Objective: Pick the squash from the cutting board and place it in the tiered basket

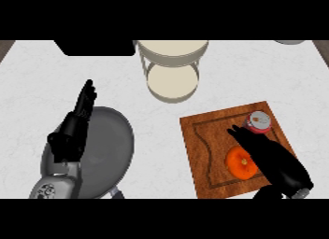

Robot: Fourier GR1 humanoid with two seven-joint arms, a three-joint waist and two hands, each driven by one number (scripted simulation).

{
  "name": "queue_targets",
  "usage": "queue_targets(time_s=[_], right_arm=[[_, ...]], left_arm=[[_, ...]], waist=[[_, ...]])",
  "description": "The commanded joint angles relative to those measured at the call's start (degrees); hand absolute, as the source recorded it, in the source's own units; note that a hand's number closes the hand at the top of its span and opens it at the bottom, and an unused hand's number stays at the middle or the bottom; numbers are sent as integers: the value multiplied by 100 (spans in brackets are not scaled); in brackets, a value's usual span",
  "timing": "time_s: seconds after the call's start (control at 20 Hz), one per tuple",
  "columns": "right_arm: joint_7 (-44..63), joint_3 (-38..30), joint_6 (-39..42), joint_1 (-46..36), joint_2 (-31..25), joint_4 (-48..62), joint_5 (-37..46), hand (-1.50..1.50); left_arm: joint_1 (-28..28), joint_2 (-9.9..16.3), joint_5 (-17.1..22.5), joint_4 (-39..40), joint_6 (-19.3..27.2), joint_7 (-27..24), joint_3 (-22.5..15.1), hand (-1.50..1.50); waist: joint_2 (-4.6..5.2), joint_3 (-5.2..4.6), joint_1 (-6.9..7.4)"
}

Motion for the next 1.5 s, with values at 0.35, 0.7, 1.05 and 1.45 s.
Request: queue_targets(time_s=[0.35, 0.7, 1.05, 1.45], right_arm=[[-744, 386, -1792, -358, 38, 1026, 1199, 150], [2587, 1927, 28, -1495, 1365, 1479, 2409, 150], [4910, 2679, -388, -2871, 1386, 2351, 1110, 150], [6511, 3000, -644, -4477, 1388, 2016, 442, 150]], left_arm=[[-6, -228, -269, 70, 172, -29, -199, 0], [-237, -135, -43, 130, -125, -36, -224, 0], [-285, -122, -27, 232, -169, 26, -205, 0], [-400, -137, -116, 306, -58, -10, -161, 0]], waist=[[16, 14, 27], [41, -27, 427], [66, 8, 491], [0, -6, 388]])
